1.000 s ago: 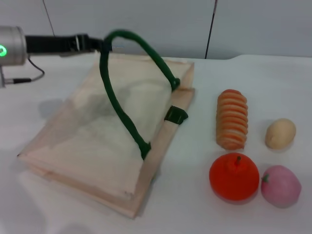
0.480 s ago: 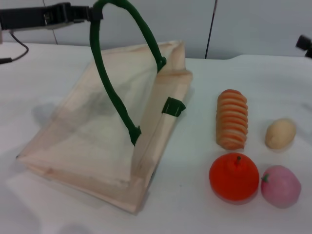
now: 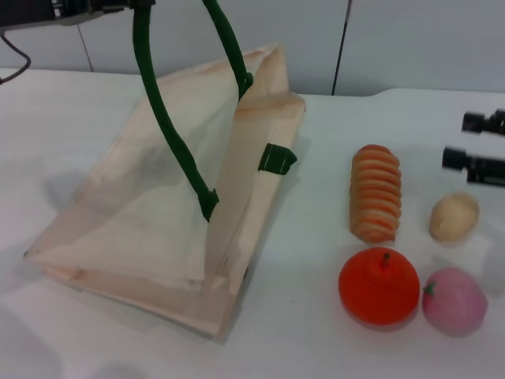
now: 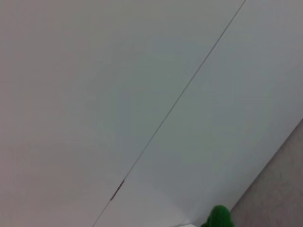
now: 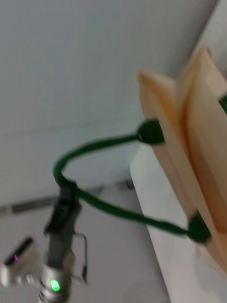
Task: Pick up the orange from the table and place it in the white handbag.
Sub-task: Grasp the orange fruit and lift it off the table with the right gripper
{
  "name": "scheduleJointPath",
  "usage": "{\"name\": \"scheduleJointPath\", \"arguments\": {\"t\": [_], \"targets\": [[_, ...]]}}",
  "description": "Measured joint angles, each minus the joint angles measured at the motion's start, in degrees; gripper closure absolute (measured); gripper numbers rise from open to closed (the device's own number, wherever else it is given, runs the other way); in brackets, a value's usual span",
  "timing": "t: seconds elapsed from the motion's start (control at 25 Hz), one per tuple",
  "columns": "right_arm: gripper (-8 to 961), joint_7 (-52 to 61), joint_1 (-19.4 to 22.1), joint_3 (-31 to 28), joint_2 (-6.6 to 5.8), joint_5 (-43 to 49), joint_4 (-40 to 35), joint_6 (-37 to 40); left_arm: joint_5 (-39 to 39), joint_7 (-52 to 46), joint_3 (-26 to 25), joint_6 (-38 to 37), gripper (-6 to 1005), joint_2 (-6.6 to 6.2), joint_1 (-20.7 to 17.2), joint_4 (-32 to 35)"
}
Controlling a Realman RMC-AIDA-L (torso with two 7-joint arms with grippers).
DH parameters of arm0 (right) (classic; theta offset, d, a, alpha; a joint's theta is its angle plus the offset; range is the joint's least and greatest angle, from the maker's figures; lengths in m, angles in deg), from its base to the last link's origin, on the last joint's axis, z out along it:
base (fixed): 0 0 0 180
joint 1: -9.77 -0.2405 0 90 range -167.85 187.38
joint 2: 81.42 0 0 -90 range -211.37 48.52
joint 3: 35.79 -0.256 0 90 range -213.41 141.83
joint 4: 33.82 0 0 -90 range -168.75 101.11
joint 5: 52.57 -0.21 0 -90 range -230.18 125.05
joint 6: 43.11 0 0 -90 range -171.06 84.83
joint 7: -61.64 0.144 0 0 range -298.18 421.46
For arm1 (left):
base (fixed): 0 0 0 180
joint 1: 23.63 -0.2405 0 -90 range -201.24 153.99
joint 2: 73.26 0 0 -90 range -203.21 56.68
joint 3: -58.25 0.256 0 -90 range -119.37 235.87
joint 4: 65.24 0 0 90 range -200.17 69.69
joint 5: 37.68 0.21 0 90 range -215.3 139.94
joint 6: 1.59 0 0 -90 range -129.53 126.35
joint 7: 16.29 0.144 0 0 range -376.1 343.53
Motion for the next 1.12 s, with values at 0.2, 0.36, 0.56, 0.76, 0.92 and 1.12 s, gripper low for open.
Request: {"name": "scheduleJointPath", "arguments": {"t": [0.2, 0.36, 0.56, 0.76, 0.92, 1.12], "targets": [[161, 0.28, 0.0, 0.17, 0.07, 3.51, -2.28, -5.9, -1.73, -0.88, 0.0, -1.56, 880, -0.16, -0.31, -1.91], [161, 0.61, -0.12, 2.81, 0.3, 6.3, -2.48, -6.51, -2.72, -1.19, 0.0, -2.05, 879, -0.16, -0.5, -2.39], [161, 0.62, -0.12, 9.34, 0.84, 6.6, -2.27, -4.84, -3.03, -1.75, 0.0, -2.17, 879, -0.41, -0.52, -2.44], [162, 1.12, -0.11, 15.21, 1.19, 6.17, -1.86, -1.65, -3.06, -1.8, 0.0, -2.17, 879, -0.49, -0.52, -2.45], [162, 3.35, -0.1, 21.03, 1.28, 6.05, -1.67, 1.37, -3.09, -1.8, 0.0, -2.17, 879, -0.49, -0.49, -2.46], [162, 4.49, -0.12, 27.33, 1.29, 3.82, -1.27, 4.15, -3.09, -1.8, 0.0, -2.17, 880, -0.49, -0.54, -2.45]]}}
